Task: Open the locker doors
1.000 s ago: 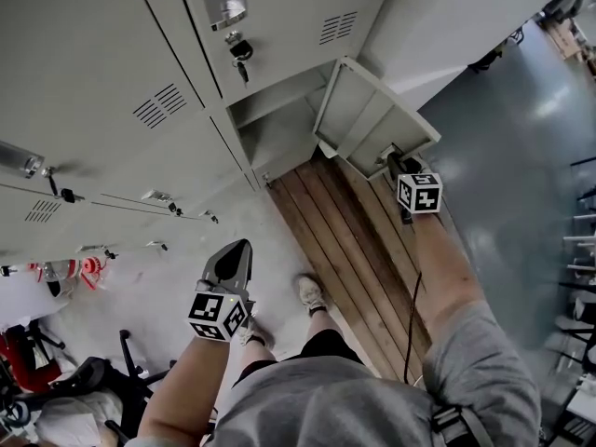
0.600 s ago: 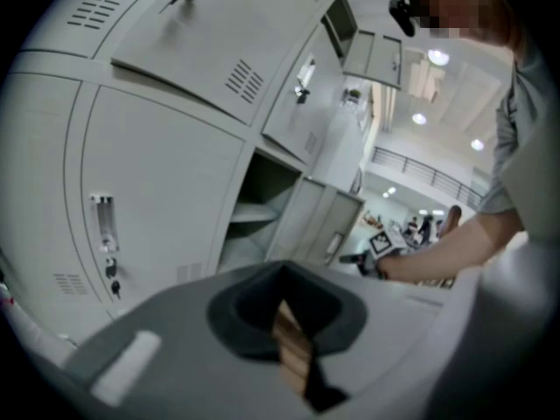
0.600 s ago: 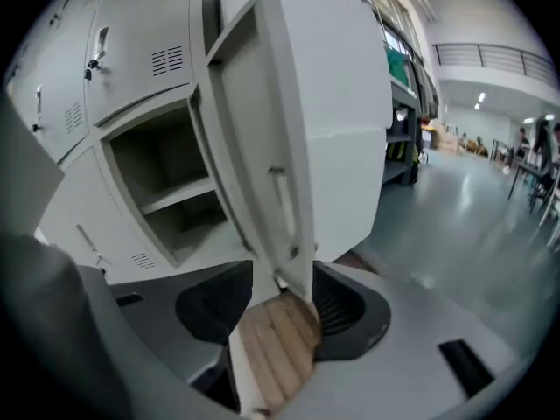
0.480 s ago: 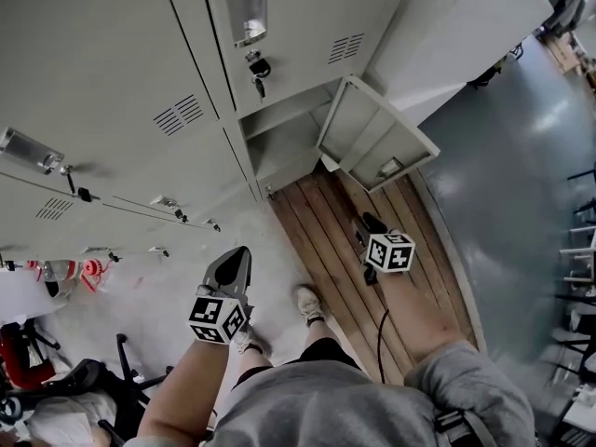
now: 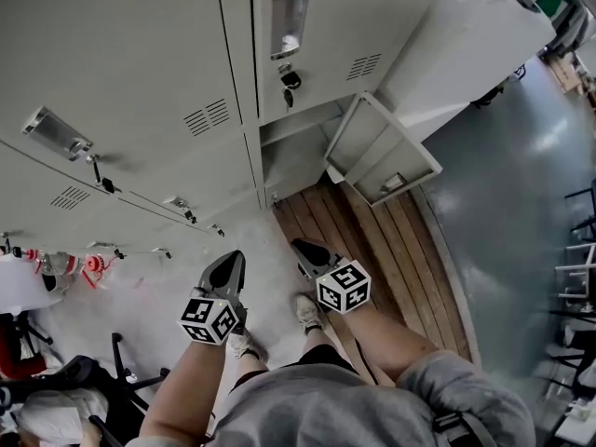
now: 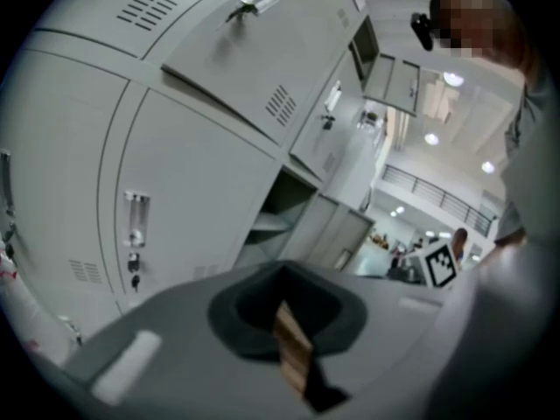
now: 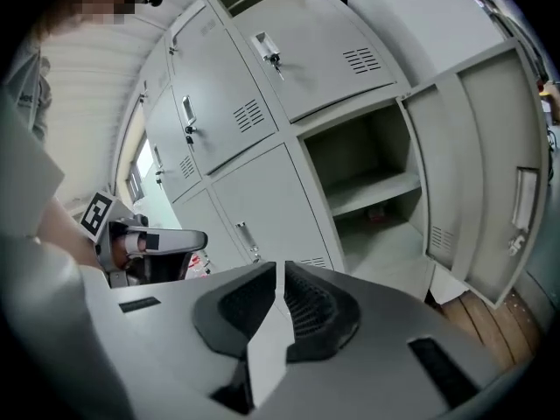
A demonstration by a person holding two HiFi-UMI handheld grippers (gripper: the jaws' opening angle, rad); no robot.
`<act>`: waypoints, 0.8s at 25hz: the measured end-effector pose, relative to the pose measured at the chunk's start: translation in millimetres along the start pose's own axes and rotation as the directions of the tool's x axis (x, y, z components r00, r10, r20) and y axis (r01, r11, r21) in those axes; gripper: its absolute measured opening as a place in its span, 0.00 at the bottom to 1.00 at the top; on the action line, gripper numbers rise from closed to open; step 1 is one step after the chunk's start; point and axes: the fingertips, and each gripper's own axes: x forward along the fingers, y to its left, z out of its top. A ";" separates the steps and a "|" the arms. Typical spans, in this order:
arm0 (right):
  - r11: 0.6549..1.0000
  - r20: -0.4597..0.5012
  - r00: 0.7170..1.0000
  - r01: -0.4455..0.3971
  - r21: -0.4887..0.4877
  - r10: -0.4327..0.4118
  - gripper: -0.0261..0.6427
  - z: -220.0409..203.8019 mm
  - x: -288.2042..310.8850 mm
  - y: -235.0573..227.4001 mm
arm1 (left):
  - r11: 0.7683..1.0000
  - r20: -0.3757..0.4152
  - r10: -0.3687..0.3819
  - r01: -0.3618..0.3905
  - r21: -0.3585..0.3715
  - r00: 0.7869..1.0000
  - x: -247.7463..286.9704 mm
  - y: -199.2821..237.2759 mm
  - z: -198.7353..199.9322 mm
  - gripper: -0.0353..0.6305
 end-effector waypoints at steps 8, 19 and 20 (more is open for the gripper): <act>1.000 -0.035 0.999 0.015 -0.012 -0.015 0.09 -5.2 -5.8 -0.8 | 1.000 0.059 0.024 -0.023 -0.020 0.998 -18.2 9.4 7.5 0.06; 0.993 -0.234 0.971 -0.078 -0.093 0.054 0.09 -104.3 103.6 0.6 | 0.981 0.012 0.152 -0.150 -0.127 0.988 -31.6 101.4 -91.4 0.06; 0.990 -0.260 0.964 -0.088 -0.109 0.057 0.09 -128.1 129.5 0.7 | 0.976 -0.004 0.169 -0.168 -0.137 0.986 -33.5 123.9 -114.7 0.06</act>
